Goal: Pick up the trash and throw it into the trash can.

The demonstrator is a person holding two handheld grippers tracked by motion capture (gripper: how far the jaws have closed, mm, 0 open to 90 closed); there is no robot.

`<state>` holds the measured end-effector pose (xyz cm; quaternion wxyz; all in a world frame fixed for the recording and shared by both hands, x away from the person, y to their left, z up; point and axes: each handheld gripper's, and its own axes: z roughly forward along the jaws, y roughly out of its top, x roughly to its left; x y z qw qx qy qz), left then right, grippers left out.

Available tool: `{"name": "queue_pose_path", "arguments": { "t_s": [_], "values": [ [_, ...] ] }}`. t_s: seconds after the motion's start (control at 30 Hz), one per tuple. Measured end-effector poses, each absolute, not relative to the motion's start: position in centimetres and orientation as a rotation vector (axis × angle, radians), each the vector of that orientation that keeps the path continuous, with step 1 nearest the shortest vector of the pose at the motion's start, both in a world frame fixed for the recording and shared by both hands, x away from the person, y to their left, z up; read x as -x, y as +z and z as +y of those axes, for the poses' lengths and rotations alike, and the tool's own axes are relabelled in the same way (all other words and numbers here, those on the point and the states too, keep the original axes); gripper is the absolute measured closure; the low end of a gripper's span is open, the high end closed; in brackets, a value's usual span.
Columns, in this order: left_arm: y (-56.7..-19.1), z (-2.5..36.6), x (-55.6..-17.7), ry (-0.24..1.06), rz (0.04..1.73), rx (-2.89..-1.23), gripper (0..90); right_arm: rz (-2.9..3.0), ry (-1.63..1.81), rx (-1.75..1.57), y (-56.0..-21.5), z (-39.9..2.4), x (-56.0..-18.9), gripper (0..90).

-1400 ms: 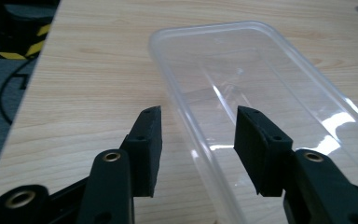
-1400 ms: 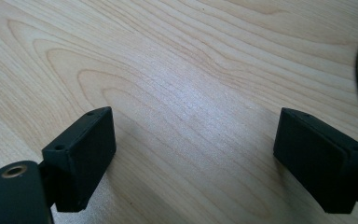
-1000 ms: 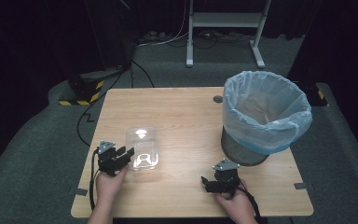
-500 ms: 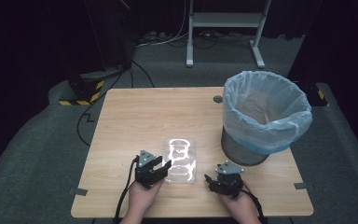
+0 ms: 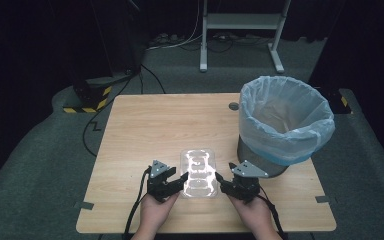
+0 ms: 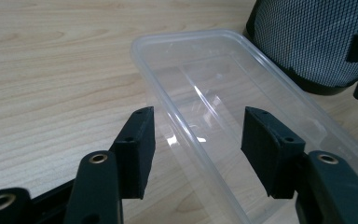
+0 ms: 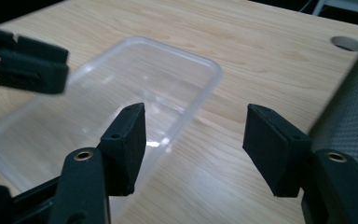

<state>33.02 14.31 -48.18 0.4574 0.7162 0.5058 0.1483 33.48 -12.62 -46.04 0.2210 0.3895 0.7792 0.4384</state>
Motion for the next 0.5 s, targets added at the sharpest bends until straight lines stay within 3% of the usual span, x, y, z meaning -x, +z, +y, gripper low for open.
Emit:
{"name": "queue_pose_path", "arguments": {
  "t_s": [0.1,0.5],
  "values": [
    [-48.9,14.1,-33.5,0.289,1.262,-1.785,42.9,2.177,1.245,-1.127,-46.4,-11.9,-33.9,39.5],
    [-49.1,14.0,-33.9,0.248,1.245,-1.771,43.6,2.330,1.305,-1.313,-48.7,-10.6,-36.2,36.7]
  ]
}}
